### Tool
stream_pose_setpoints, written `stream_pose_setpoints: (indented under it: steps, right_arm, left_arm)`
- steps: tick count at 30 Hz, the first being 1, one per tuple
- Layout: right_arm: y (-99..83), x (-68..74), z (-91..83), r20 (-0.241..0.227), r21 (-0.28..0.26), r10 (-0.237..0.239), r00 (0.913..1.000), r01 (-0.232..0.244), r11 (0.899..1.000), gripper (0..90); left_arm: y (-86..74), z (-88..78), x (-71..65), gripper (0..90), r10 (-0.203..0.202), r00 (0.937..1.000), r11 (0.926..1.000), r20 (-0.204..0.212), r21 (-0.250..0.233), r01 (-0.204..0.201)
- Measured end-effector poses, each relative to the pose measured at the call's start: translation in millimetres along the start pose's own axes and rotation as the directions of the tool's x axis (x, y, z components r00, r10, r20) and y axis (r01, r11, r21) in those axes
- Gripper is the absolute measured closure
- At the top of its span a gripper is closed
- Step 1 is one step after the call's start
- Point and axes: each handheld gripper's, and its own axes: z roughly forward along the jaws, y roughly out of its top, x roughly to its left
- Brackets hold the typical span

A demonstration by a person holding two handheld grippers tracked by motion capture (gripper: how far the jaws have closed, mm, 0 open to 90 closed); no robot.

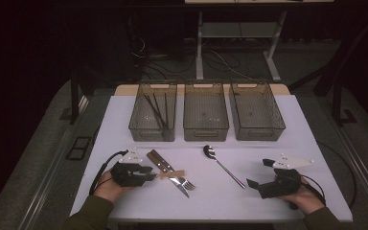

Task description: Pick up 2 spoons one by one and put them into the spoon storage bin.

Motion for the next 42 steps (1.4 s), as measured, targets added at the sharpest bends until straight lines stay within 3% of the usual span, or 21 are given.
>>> stream_pose_setpoints:
  steps: [5,8,15,18,30,42]
  right_arm:
    - [0.0,-0.1,-0.1,0.001,0.001,0.0,1.0,0.0,1.0,2.0]
    - [0.1,-0.1,-0.1,0.002,-0.001,0.0,1.0,0.0,1.0,2.0]
    - [0.2,-0.3,-0.2,0.003,-0.002,-0.002,1.0,0.002,1.0,1.9]
    - [0.2,-0.2,-0.3,0.002,0.0,0.0,1.0,0.0,1.0,1.9]
    - [0.4,-0.4,-0.6,0.002,-0.002,0.0,1.0,0.0,1.0,1.9]
    - [0.6,0.0,-0.7,0.001,-0.006,-0.004,1.0,0.004,1.0,2.0]
  left_arm:
    - [-0.2,-0.3,-2.8,71.8,0.028,0.9995,0.9996,0.017,0.007,-0.028]
    - [0.6,-0.1,-5.4,72.5,0.065,0.9979,0.9975,0.002,0.028,-0.065]
    - [1.5,-0.4,-6.5,77.6,0.076,0.997,0.9963,0.011,0.04,-0.077]
    - [1.3,-0.9,-6.8,81.7,0.071,0.9972,0.9966,0.023,0.042,-0.071]
    - [2.0,-1.1,-7.0,82.7,0.045,0.9988,0.9981,0.022,0.041,-0.046]
    - [3.7,-9.2,-5.9,82.6,0.014,0.9999,0.9995,0.004,-0.028,-0.014]
